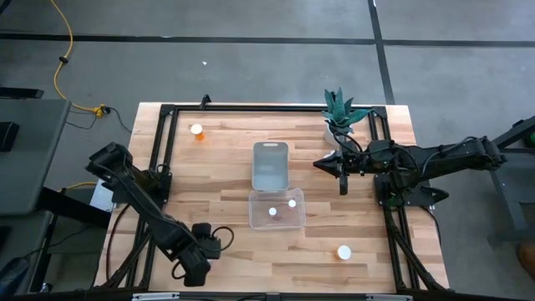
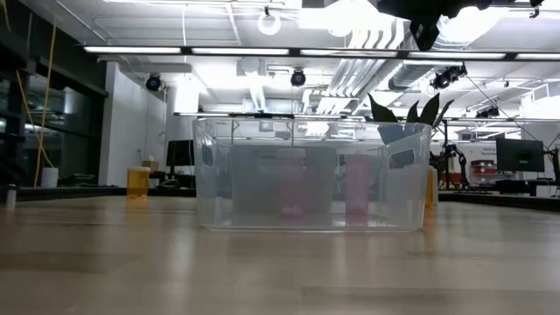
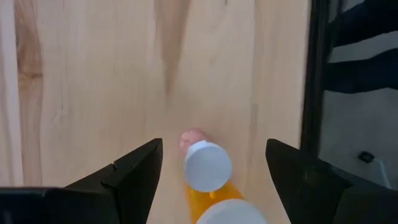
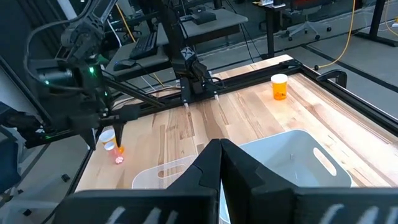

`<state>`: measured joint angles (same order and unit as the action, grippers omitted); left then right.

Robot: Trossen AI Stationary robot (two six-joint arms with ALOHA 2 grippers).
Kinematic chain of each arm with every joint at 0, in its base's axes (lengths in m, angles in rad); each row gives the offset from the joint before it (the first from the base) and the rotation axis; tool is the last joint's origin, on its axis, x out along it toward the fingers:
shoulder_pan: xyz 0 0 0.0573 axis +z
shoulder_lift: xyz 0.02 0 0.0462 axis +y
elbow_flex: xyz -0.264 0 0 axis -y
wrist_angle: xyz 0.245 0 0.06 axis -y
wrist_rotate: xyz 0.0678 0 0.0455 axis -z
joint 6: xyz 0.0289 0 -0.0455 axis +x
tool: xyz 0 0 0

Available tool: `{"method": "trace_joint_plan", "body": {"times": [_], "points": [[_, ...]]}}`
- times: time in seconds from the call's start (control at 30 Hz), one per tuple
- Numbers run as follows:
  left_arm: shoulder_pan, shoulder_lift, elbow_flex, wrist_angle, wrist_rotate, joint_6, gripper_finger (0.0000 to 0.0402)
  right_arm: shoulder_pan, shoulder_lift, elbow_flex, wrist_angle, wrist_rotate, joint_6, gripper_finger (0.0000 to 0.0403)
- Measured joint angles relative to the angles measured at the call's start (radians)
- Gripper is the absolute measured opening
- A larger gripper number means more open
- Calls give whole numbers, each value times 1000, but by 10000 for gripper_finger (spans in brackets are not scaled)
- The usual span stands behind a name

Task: Pick and place medicine bottles into bin by pill shape (circle, oval)
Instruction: Put the bottom pink pill bottle into the transparent bin

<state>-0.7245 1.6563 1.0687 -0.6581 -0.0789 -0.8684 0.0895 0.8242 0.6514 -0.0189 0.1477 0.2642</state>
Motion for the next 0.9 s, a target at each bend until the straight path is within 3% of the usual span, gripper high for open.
{"method": "trace_joint_plan", "body": {"times": [0.3,0.7,0.9], "points": [[-12,33,0,-32,-8,-46,267,0,0,0,-15,-1,0,0],[-17,33,0,-37,-8,-44,179,0,0,0,-20,-2,7,0],[-17,33,0,-37,-9,-38,154,0,0,0,-22,-2,8,0]]}}
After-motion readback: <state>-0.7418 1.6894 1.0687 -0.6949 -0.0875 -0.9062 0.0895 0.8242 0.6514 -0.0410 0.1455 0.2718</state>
